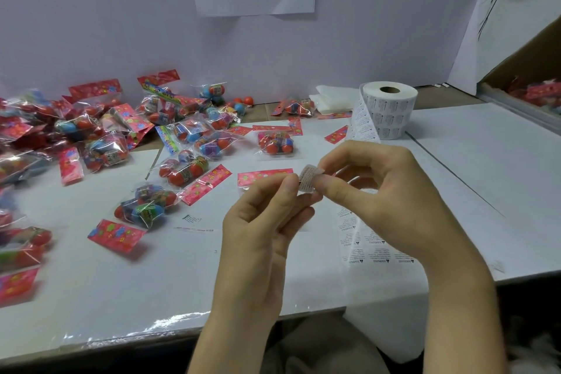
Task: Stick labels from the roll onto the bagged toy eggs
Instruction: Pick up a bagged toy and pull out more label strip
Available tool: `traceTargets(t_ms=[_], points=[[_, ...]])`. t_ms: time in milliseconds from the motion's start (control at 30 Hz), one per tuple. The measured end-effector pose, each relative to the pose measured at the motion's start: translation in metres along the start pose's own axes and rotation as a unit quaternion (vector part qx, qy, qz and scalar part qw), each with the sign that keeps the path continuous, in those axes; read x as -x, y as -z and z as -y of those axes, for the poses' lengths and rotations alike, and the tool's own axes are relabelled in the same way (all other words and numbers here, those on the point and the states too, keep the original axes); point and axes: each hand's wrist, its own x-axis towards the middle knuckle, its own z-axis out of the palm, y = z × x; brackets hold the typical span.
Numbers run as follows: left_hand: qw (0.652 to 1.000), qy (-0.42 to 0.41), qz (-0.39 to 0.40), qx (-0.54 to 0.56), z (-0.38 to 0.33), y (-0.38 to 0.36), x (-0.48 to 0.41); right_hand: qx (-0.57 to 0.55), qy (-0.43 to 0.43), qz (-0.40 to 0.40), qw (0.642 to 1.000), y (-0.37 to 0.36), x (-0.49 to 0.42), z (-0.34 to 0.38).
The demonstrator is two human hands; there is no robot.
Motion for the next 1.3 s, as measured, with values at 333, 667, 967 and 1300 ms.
traceTargets(t_ms=[333, 667, 967, 1300], points=[[0.999, 0.038, 0.004, 0.037, 0.004, -0.003, 0.0, -0.029, 0.003, -0.014, 0.999, -0.003, -0.002, -0.001], [0.952, -0.108, -0.091, -0.273, 0.007, 0.029, -0.016, -0.047, 0.008, -0.067, 0.997, -0.007, -0.007, -0.008], [0.692, 0.011, -0.127, -0.711, 0.018, 0.08, -0.04, -0.017, -0.232, 0.046, 0.972, -0.04, -0.024, -0.06], [0.848, -0.038, -0.127, -0.514, 0.016, 0.073, -0.035, -0.06, -0.203, 0.013, 0.977, -0.053, -0.028, -0.049]])
